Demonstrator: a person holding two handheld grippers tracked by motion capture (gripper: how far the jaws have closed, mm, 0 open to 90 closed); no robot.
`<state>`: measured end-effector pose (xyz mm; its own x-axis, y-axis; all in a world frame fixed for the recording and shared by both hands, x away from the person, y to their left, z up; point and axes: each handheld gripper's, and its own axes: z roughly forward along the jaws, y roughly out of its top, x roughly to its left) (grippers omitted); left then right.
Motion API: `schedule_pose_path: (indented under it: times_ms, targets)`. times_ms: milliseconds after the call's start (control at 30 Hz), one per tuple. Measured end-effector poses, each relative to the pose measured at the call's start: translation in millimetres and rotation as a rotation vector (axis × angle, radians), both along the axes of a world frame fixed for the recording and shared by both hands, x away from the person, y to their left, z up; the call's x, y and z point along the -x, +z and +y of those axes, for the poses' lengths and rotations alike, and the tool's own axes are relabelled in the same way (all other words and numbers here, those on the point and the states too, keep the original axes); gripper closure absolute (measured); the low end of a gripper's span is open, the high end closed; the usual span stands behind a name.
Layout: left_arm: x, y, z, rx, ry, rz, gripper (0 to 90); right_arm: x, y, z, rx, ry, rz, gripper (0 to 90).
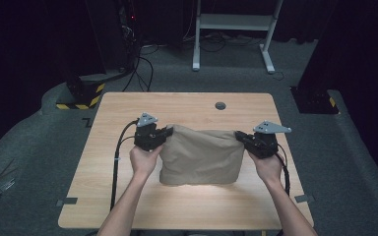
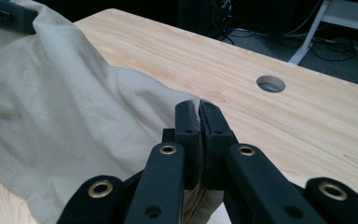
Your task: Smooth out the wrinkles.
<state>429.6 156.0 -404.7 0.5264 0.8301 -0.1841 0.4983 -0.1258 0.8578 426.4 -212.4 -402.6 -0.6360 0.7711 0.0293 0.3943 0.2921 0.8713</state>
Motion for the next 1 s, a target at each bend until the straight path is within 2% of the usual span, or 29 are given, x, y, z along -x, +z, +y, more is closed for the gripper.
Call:
schedule_pose_path:
  times_ms: [300, 500, 733, 1000]
  targets:
    - [-11.2, -4.0, 2.5, -0.011, 0.008, 0.008, 84.4, -10.5, -5.7, 2.5, -0.007, -0.022, 0.012, 87.4]
    - [-17.4, -2.7, 1.5, -0.032, 0.013, 0.001, 84.3, -16.4, -5.4, 4.9, 0.009, -0.041, 0.007, 87.3]
    - [-26.1, -7.3, -1.4, -0.042, 0.018, 0.008, 84.2, -25.9, -14.8, 8.4, 0.034, -0.080, 0.021, 87.4]
    - [-32.0, -10.0, -2.6, -0.055, 0.024, 0.013, 84.3, -30.5, -18.2, 9.9, 0.045, -0.087, 0.018, 87.3]
